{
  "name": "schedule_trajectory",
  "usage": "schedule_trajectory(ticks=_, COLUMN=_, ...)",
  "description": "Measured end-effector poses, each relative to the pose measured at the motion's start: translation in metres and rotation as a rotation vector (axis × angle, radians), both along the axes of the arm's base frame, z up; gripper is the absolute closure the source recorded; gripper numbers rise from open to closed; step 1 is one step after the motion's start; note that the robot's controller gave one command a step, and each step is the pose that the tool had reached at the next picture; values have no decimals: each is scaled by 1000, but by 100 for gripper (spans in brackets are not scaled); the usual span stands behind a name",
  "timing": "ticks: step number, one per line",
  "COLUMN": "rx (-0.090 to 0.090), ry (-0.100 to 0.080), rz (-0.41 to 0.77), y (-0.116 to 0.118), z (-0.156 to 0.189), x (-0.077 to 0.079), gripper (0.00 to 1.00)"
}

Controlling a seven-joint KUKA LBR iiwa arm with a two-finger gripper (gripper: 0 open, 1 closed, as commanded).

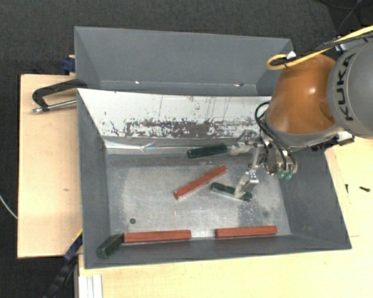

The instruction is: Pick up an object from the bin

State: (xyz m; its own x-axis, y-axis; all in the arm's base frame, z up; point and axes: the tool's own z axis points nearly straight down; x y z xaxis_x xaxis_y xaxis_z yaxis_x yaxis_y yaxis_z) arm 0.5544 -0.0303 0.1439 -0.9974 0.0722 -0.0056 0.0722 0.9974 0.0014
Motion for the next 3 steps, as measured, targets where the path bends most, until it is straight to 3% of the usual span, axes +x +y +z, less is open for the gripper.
schedule_trajectory(ticks=1, rx=1, ry=10, rz=-37, y=6, z=-30, x=-10, gripper=0)
schedule_trajectory(ticks=2, rx=1, ry=1, rz=-185, y=2, z=-8, x=-16, gripper=0)
schedule_trajectory(ticks=3, rx=1, ry=2, rz=-253, y=-3, z=-60, x=-30, gripper=0)
